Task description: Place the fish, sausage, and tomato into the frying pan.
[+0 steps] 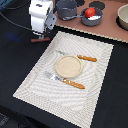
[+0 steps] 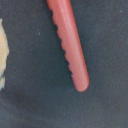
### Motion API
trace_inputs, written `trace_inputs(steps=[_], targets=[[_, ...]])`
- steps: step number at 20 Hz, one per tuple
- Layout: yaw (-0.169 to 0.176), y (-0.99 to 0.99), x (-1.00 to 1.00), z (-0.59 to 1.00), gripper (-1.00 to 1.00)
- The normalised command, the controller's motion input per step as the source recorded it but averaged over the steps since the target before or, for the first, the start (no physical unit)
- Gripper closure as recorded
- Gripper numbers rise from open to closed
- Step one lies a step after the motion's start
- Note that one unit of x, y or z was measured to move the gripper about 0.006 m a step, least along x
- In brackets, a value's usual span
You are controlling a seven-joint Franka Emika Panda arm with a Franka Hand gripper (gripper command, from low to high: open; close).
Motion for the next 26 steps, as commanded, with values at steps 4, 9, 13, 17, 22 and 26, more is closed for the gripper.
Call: trace_inputs(steps=[4,9,13,17,22,26], targets=[[0.076,-0.14,-0.63,-0.49,-1.00],[0.066,-0.37,-0.42,-0.35,-1.00],[0.049,-0.38,-0.32,-0.34,-1.00],[0.043,-0.38,-0.37,-0.34,1.00],[0.040,-0.31,-0.33,-0.34,1.00],[0.044,-0.26,-0.31,-0.34,1.00]])
